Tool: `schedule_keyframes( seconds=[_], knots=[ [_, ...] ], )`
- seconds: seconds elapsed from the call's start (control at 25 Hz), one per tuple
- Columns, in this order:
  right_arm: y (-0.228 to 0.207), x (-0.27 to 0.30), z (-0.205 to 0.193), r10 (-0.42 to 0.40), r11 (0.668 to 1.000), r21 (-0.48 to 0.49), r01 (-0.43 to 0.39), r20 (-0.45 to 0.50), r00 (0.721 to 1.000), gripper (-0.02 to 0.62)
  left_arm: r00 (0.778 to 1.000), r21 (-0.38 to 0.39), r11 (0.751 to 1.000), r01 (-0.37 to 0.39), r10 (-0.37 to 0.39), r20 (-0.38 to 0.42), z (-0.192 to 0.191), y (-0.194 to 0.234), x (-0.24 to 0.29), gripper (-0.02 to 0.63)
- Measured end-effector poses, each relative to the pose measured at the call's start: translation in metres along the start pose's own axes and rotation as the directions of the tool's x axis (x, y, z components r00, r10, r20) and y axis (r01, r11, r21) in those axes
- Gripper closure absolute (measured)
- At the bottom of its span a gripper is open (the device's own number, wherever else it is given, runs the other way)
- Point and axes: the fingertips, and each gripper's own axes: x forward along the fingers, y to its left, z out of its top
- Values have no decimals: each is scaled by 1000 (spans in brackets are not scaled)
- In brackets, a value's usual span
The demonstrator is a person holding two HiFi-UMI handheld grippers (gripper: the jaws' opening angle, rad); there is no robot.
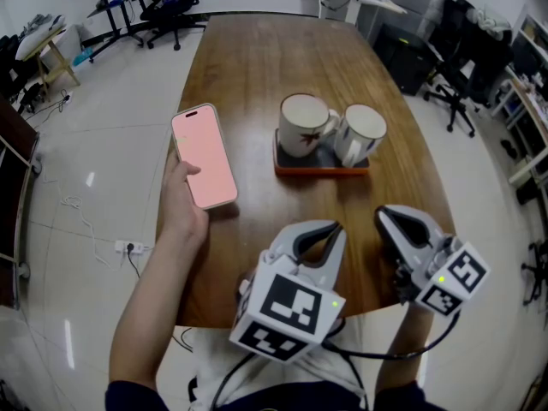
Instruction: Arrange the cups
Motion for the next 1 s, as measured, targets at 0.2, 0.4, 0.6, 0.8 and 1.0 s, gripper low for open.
schedule_keyframes(
  seconds=[0.2,0.4,0.6,0.8,1.0],
  knots=[
    [0,0,1,0,1000,0,0,-1,1000,595,1000,0,1000,0,0,0,1,0,0,601],
    [1,-1,1,-2,1000,-3,2,1,1000,595,1000,1,1000,0,0,1,1,0,-1,601],
    [1,0,1,0,1000,0,0,2,1000,595,1000,2,1000,-1,1,0,1,0,-1,601],
    [0,0,0,0,1000,1,0,1,1000,595,1000,1,1000,-1,1,0,1,0,0,601],
    [0,0,0,-1,1000,0,1,0,1000,595,1000,2,1000,0,0,0,0,0,0,601]
  ],
)
